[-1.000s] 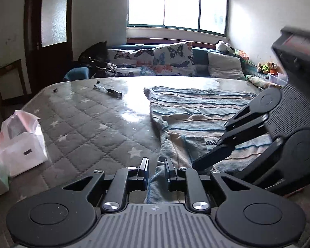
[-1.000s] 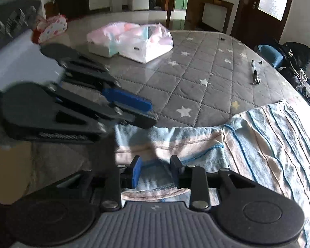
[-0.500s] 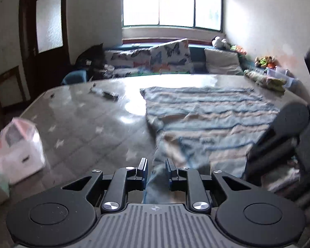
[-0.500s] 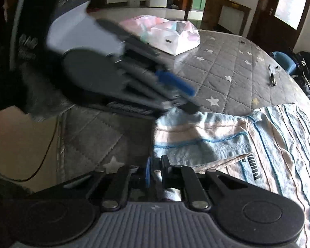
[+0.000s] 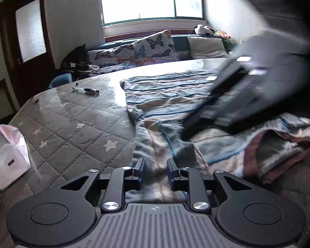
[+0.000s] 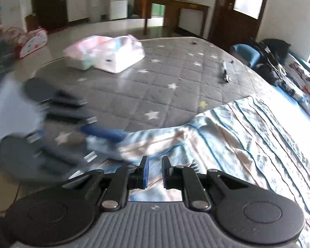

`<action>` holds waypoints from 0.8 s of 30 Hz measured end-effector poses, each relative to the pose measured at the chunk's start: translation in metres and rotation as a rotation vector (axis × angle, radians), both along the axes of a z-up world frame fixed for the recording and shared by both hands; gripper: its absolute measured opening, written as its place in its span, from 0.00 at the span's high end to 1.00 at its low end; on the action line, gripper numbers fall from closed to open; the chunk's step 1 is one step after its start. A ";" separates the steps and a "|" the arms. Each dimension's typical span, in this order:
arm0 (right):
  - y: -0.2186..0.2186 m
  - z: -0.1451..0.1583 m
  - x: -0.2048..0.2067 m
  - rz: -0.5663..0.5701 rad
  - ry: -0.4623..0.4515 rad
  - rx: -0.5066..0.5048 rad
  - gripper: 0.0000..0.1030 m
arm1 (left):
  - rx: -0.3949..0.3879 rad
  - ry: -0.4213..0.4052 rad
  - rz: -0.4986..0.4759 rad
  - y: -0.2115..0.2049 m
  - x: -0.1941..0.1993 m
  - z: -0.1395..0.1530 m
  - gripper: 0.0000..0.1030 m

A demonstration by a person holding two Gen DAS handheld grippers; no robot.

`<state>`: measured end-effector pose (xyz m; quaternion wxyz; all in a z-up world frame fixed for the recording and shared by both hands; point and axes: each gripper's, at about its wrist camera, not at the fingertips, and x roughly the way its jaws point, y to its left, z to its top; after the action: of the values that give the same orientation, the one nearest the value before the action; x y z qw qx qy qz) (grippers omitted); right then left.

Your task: Fold clothes

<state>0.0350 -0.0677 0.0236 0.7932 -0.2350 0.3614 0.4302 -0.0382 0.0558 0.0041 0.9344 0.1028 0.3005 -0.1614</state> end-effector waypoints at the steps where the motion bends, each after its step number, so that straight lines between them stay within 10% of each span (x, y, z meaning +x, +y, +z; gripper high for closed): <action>1: 0.002 -0.004 0.005 -0.007 0.008 -0.005 0.88 | 0.005 0.003 -0.012 -0.001 -0.003 0.000 0.74; 24: -0.132 0.028 -0.056 -0.126 -0.074 -0.167 0.65 | 0.223 -0.082 -0.386 -0.050 -0.051 -0.012 0.62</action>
<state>-0.0210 -0.2001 0.0517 0.8090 -0.2927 0.3806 0.3392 -0.0896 0.0053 -0.0082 0.8805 0.2675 0.2528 -0.2988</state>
